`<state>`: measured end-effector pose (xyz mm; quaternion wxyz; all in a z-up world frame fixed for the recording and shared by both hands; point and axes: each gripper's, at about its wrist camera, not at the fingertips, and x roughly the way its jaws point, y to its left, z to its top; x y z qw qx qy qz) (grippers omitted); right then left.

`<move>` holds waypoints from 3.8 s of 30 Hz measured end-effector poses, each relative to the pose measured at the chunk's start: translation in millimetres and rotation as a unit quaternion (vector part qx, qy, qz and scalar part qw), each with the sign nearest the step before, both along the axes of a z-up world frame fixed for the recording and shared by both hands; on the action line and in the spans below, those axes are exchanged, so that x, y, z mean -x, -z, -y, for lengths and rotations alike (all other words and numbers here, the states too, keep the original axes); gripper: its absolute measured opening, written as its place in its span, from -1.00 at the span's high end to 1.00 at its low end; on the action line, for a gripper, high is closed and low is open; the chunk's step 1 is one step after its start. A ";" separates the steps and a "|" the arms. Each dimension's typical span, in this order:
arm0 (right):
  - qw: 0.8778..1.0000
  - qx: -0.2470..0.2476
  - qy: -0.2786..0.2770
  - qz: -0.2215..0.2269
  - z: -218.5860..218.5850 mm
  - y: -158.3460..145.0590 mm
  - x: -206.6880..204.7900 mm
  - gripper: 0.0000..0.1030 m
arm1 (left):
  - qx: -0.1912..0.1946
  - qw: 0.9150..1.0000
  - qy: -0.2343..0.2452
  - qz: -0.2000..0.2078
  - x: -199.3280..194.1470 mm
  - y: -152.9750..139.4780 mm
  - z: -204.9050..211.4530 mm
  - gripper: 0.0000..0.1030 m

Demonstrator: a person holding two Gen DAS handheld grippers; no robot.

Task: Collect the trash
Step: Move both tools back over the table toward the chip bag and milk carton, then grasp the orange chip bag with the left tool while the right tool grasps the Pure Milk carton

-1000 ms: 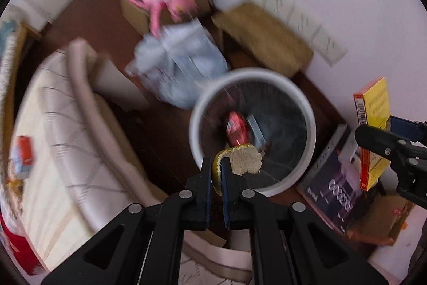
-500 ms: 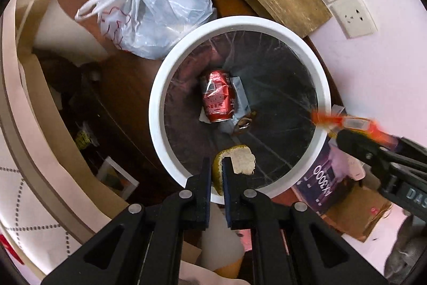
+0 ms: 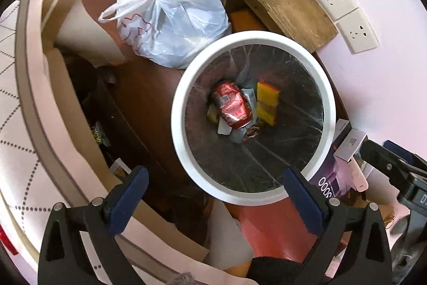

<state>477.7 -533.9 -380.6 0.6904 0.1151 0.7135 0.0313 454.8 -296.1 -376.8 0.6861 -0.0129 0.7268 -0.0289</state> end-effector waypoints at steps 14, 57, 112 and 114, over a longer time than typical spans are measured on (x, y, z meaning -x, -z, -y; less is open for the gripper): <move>0.997 0.063 -0.027 0.038 -13.2 -33.1 24.2 -1.00 | -0.025 0.999 -0.001 0.046 20.9 -38.0 -9.8 -1.00; 0.903 0.030 -0.392 0.175 -415.8 -219.3 107.2 -1.00 | -0.187 0.900 -0.358 0.165 221.1 -137.4 -391.1 -1.00; 0.906 0.055 -0.391 0.152 -534.4 -104.5 51.3 -0.36 | -0.168 0.938 -0.205 0.223 173.5 -125.2 -422.8 0.93; 0.909 0.038 -0.383 0.160 -525.1 -115.2 66.8 -0.36 | -0.168 0.930 -0.227 0.233 189.8 -137.1 -418.2 0.93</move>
